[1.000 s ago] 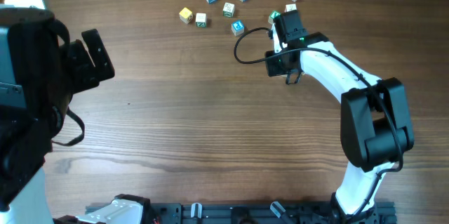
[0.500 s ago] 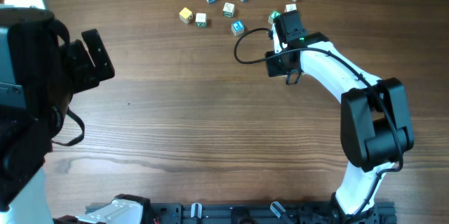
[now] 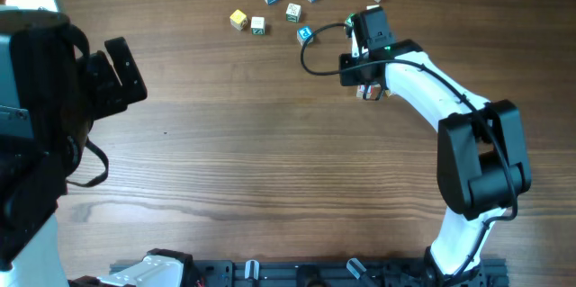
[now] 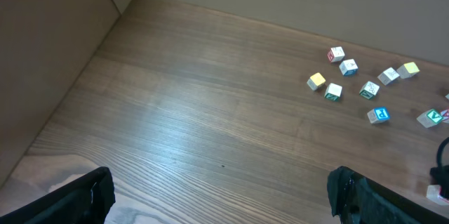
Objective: Form a circle
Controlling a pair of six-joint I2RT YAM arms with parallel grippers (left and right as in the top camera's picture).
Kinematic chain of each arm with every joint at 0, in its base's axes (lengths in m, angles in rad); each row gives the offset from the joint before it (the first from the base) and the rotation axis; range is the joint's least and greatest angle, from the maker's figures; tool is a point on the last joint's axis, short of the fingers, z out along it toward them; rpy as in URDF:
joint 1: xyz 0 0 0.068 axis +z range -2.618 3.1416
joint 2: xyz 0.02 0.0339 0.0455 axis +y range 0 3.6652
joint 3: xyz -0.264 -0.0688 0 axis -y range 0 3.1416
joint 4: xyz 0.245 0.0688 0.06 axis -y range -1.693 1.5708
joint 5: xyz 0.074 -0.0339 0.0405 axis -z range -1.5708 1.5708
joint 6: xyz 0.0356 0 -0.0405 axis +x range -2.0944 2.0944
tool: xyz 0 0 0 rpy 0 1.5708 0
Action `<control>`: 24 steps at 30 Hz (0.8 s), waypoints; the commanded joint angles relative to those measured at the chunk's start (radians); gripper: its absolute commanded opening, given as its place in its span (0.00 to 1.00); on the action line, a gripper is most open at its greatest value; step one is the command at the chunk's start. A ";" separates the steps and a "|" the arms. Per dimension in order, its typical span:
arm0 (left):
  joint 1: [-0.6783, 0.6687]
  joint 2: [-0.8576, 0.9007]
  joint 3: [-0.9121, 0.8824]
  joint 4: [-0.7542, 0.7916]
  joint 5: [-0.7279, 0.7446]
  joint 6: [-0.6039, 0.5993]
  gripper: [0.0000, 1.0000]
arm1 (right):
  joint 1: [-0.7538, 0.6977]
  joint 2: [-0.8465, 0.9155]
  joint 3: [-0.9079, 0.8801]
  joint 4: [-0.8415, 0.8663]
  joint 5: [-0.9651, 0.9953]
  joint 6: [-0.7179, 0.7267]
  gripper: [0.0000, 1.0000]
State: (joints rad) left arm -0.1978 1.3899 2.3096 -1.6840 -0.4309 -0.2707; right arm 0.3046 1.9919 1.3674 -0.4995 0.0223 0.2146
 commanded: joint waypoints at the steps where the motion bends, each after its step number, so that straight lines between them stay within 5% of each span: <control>1: 0.005 0.000 0.000 0.000 -0.016 0.002 1.00 | -0.032 0.007 0.063 0.003 0.117 0.099 0.04; 8: 0.005 0.000 0.000 0.000 -0.016 0.002 1.00 | -0.142 0.007 0.081 -0.034 0.142 0.262 0.04; 24: 0.005 0.000 0.000 0.000 -0.016 0.002 1.00 | -0.193 0.009 0.080 -0.143 -0.002 0.320 0.04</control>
State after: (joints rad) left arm -0.1978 1.3899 2.3096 -1.6840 -0.4305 -0.2707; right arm 0.1085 1.9919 1.4300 -0.6197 0.0479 0.4728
